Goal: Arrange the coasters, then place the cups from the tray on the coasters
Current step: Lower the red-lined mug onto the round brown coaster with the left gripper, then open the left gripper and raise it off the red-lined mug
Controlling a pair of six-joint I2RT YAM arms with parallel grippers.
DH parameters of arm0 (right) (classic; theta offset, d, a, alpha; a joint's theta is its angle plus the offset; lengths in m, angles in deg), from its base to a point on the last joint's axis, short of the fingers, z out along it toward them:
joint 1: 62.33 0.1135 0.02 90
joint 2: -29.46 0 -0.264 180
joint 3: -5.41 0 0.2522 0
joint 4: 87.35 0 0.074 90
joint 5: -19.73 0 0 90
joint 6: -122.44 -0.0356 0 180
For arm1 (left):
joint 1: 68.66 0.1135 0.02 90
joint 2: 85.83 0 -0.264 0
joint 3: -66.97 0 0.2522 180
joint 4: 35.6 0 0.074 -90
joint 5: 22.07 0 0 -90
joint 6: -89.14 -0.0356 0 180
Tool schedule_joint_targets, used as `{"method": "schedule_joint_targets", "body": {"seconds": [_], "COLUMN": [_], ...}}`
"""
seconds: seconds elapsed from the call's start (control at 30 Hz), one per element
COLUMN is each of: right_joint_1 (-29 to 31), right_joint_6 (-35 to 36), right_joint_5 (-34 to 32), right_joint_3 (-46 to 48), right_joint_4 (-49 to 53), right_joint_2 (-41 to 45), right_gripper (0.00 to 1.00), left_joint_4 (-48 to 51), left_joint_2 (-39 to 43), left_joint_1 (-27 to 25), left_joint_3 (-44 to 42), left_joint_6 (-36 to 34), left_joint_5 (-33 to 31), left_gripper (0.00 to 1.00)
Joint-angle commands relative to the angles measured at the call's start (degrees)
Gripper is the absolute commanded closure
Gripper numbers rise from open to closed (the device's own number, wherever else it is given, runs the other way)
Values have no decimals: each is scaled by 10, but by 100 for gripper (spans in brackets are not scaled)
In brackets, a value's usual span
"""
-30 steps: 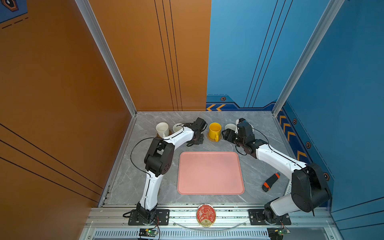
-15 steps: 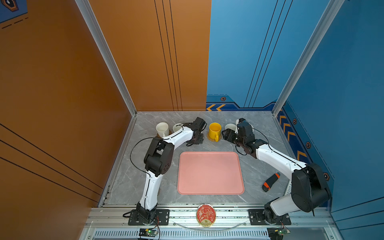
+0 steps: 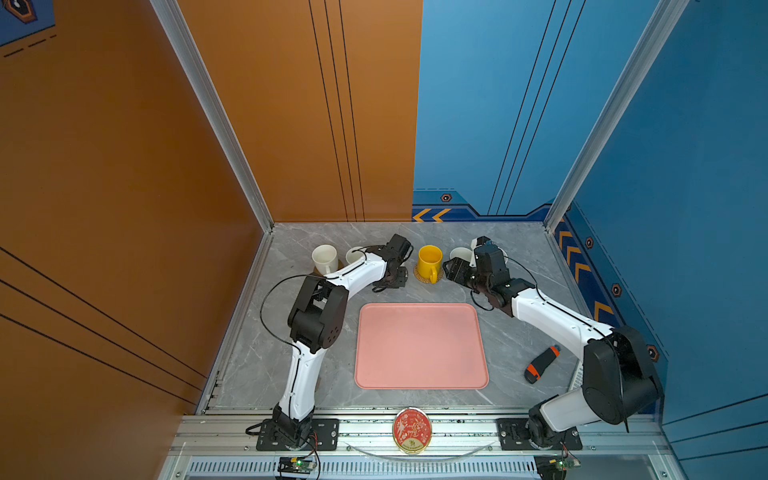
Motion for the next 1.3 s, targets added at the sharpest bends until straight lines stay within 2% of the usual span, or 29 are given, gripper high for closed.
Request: {"method": "schedule_joint_targets", "body": {"seconds": [0.0,0.43,1.27], "right_joint_1": [-3,-2,-2], "right_joint_6": [-3,-4,-4], "right_joint_5": [4,4,3], "right_joint_3": [-3,-3,-1], "right_joint_4": [-9,-9,-10], "right_joint_2": [-8,-6,-4], "right_gripper": [31,31,31], "left_joint_4": [1,5,5], "left_joint_2": [-8,1,39], "left_joint_1": [4,3,-6], "left_joint_3": [11,7,-3], "left_joint_6": [1,-1,-6], "left_joint_5": [-4,-13,-29], "left_gripper": [73,66,36]}}
